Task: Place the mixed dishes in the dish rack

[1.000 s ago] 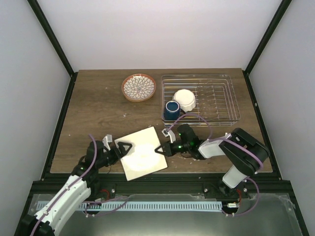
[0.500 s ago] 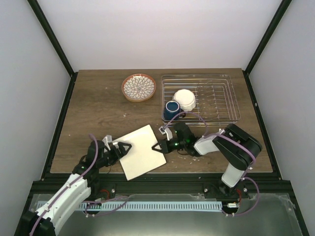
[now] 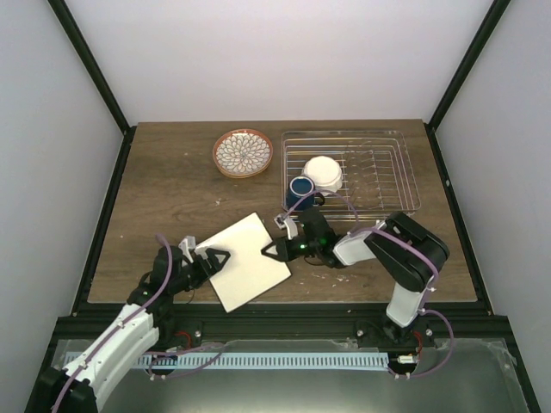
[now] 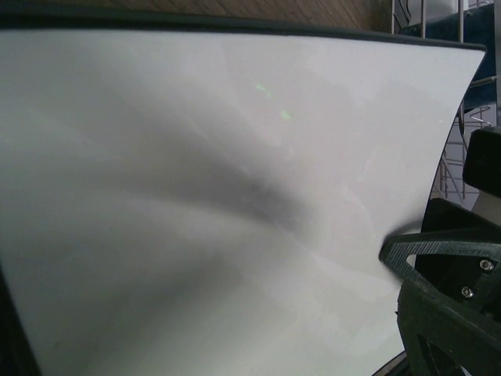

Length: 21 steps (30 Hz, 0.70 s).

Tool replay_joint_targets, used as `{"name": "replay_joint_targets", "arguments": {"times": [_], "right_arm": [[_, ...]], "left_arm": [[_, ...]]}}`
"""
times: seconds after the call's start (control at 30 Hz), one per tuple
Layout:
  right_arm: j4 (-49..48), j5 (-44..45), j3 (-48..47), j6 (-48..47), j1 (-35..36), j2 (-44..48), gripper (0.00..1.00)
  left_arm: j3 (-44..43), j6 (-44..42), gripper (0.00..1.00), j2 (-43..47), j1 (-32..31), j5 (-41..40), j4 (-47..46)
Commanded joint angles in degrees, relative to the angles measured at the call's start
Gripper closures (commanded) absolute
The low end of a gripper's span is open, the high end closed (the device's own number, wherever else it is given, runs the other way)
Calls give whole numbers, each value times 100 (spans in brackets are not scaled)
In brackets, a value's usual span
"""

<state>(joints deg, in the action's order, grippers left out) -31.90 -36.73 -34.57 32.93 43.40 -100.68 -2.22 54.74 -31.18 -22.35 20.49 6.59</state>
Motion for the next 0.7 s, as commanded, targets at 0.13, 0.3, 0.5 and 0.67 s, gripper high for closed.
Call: {"name": "replay_joint_targets", "arguments": {"times": [0.13, 0.3, 0.5, 0.67], "right_arm": [[-411, -692, -520, -129, 641, -262, 87], [-359, -695, -458, -168, 652, -175, 99], [-209, -636, -376, -220, 652, 36, 99], [265, -165, -366, -296, 644, 397, 99]], "left_arm": [[582, 151, 0, -190, -110, 484, -332], [560, 151, 0, -196, -129, 461, -319], [581, 223, 0, -56, -130, 405, -347], [498, 131, 0, -2, -137, 289, -83]]}}
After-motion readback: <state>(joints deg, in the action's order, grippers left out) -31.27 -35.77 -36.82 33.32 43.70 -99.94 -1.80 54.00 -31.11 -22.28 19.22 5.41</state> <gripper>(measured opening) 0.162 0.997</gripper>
